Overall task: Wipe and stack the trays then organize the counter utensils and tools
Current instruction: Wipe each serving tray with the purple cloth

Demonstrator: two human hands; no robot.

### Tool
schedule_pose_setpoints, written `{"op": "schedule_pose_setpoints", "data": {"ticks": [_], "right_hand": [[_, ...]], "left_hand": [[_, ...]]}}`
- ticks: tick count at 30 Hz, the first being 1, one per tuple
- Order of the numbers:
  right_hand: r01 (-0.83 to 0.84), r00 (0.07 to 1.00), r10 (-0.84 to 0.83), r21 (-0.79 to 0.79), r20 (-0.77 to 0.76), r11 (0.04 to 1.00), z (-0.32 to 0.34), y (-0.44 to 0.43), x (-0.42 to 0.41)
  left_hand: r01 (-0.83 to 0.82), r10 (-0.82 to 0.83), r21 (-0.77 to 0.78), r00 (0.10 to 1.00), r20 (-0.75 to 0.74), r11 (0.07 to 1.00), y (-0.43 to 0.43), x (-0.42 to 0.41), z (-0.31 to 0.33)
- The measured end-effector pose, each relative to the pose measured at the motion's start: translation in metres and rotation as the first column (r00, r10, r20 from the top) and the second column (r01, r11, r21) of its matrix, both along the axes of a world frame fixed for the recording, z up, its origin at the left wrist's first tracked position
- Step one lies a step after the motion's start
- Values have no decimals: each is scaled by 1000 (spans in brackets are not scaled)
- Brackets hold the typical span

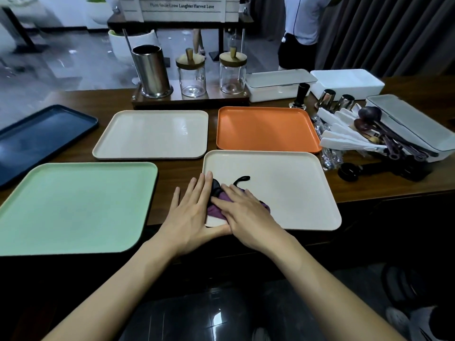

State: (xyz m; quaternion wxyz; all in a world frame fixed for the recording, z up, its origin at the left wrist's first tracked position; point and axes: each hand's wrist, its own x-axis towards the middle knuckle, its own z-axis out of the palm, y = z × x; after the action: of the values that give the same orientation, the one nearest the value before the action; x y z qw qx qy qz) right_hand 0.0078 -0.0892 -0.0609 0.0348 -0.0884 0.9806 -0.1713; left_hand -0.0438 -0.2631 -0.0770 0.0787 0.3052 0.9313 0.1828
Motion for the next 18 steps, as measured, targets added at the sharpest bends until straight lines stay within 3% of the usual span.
{"op": "schedule_pose_setpoints", "data": {"ticks": [10, 18], "right_hand": [[90, 996, -89, 45, -14, 995, -4, 69, -65], [159, 987, -160, 62, 11, 985, -3, 144, -36]], "left_hand": [[-41, 43, -154, 999, 7, 987, 2, 1, 4], [-76, 82, -208, 996, 20, 975, 5, 1, 6]]}}
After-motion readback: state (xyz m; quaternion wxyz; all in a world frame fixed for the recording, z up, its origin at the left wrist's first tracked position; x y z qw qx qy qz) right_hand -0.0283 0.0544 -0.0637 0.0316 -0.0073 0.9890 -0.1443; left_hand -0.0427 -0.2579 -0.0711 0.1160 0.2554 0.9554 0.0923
